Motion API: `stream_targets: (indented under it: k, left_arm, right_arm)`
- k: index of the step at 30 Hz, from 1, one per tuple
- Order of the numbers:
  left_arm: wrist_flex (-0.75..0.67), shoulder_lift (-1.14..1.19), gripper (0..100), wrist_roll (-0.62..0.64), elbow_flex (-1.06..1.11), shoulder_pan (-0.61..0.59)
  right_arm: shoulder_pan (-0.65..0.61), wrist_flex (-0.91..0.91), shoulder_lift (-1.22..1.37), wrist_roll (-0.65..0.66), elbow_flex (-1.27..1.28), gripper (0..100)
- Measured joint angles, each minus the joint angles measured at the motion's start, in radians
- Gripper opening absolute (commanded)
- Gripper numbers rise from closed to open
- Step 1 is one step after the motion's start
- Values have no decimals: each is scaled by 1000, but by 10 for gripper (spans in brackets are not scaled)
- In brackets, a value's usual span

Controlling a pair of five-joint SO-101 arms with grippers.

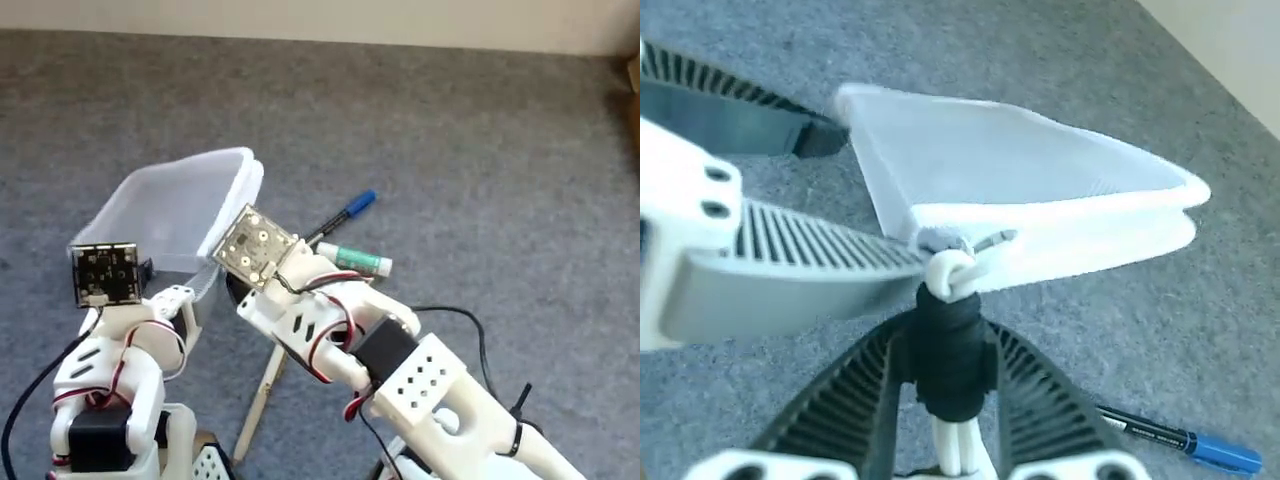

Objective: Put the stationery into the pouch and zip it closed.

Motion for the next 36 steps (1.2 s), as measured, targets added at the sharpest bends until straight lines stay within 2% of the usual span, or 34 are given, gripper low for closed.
stream_targets:
  k: [7, 12, 14, 18, 26, 28, 32, 36]
  left_arm:
    - [0, 0, 287, 0, 0, -25]
    - [0, 0, 190, -6, 0, -25]
    - [0, 0, 172, -44, 0, -25]
    - [0, 0, 169, -92, 9, -25]
    - [0, 0, 165, -97, 29, -23]
    - [0, 0, 136, -97, 29, -23]
    - [0, 0, 87, -95, 29, -23]
    - [-2, 0, 81, -94, 29, -20]
  right_arm:
    - [0, 2, 0, 0, 34, 5]
    - [-2, 2, 0, 0, 38, 5]
    - [-2, 2, 2, 0, 38, 5]
    - [-2, 2, 2, 0, 57, 5]
    - [-2, 2, 2, 2, 58, 5]
    - [0, 2, 2, 2, 58, 5]
    - [44, 2, 2, 2, 58, 5]
    - [68, 0, 2, 3, 58, 5]
